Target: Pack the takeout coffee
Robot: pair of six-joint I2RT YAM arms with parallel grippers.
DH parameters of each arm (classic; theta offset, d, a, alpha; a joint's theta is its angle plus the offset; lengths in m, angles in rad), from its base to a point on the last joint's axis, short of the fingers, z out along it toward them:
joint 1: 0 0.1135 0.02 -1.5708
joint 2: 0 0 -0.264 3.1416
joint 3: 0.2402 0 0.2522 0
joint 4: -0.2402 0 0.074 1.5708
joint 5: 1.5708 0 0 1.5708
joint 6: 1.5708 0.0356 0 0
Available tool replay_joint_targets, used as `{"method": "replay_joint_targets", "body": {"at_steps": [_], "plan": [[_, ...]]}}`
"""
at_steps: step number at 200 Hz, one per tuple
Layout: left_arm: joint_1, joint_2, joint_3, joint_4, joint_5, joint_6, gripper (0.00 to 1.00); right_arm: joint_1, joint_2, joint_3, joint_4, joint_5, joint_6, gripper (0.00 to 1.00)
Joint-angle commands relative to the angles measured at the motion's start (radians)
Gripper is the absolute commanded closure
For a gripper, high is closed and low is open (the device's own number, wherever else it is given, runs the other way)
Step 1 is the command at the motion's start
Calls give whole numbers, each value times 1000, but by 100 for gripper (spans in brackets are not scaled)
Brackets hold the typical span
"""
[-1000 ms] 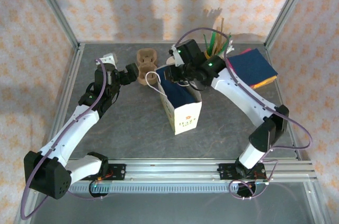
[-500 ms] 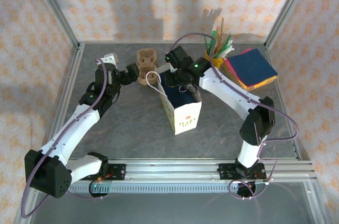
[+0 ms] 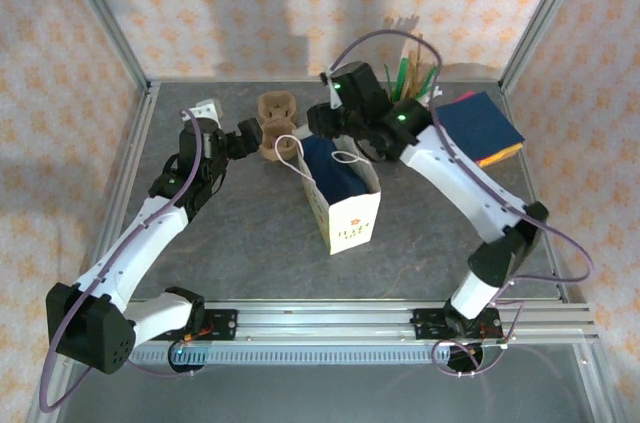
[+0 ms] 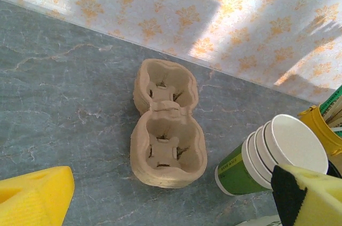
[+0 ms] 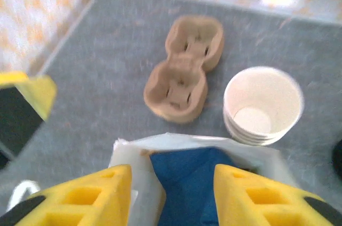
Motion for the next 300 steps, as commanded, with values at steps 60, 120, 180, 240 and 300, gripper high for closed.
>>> {"method": "replay_joint_targets", "body": {"at_steps": [60, 120, 180, 240, 300], "plan": [[15, -67, -18, 148, -251, 40, 1, -369, -483, -592, 505, 304, 72, 24], [37, -77, -300, 553, -568, 146, 1, -602, -650, -1196, 932, 426, 144, 1], [121, 138, -537, 975, -600, 228, 1, -646, -527, -1509, 1394, 497, 38, 0], [197, 230, -568, 1149, -543, 328, 1, -665, -248, -1576, 1771, 414, -89, 0], [263, 197, -580, 1059, -289, 315, 1, -674, -107, -1664, 2081, 258, -126, 0]]}}
